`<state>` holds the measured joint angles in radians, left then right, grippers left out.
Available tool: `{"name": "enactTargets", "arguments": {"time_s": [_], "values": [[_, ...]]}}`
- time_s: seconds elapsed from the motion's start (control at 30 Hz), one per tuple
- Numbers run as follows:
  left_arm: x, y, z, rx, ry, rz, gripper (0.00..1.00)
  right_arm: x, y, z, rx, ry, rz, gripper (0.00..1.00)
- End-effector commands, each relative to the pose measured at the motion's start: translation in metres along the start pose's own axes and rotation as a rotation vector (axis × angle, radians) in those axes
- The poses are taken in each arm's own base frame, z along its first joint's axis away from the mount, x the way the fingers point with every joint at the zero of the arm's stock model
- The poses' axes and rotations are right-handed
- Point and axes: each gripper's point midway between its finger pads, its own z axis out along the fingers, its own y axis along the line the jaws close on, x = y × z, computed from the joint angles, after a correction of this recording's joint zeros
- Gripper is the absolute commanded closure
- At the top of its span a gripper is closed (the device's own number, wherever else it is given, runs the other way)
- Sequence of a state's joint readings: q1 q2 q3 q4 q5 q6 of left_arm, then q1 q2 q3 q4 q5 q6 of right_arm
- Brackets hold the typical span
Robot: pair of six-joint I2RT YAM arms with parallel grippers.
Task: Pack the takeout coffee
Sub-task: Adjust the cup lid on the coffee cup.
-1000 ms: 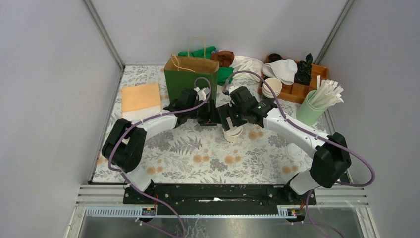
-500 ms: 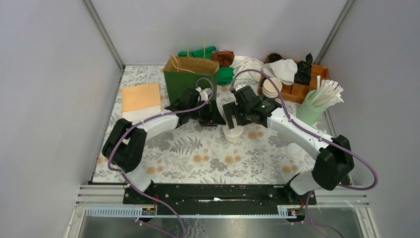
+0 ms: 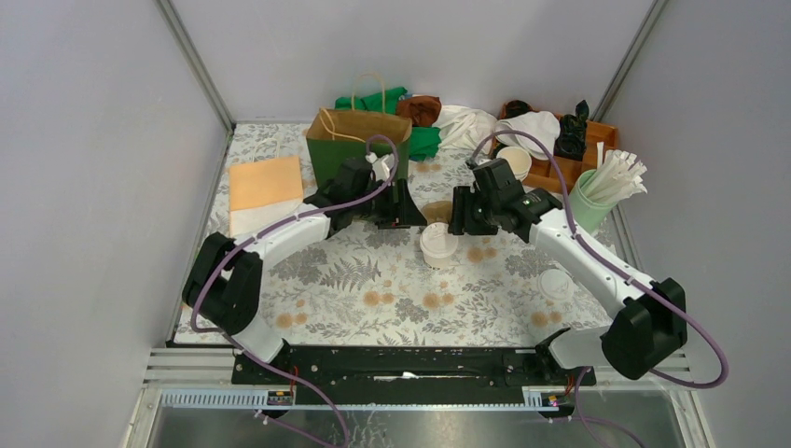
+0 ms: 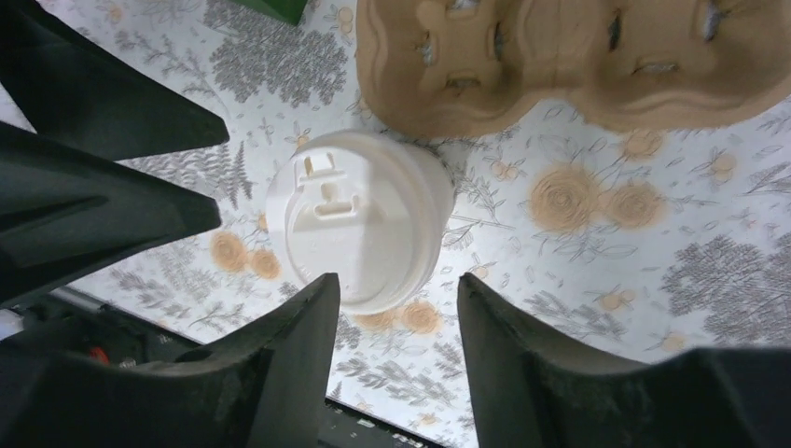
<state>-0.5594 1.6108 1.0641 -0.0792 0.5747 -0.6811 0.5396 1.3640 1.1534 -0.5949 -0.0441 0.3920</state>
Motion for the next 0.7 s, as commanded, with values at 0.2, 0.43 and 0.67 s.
{"name": "enactTargets", "arguments": {"time_s": [0.2,0.43,0.67], "values": [[-0.018,-0.037,-0.008,0.053,-0.065,0.099,0.52,0.018,0.016,-0.001,-0.128,0.049,0.241,0.62],[-0.019,-0.033,0.005,-0.007,-0.052,0.153,0.54,0.023,0.012,0.007,-0.122,0.053,0.277,0.70],[-0.017,-0.025,0.013,-0.056,-0.037,0.186,0.55,0.026,0.008,0.012,-0.111,0.065,0.297,0.72]]}}
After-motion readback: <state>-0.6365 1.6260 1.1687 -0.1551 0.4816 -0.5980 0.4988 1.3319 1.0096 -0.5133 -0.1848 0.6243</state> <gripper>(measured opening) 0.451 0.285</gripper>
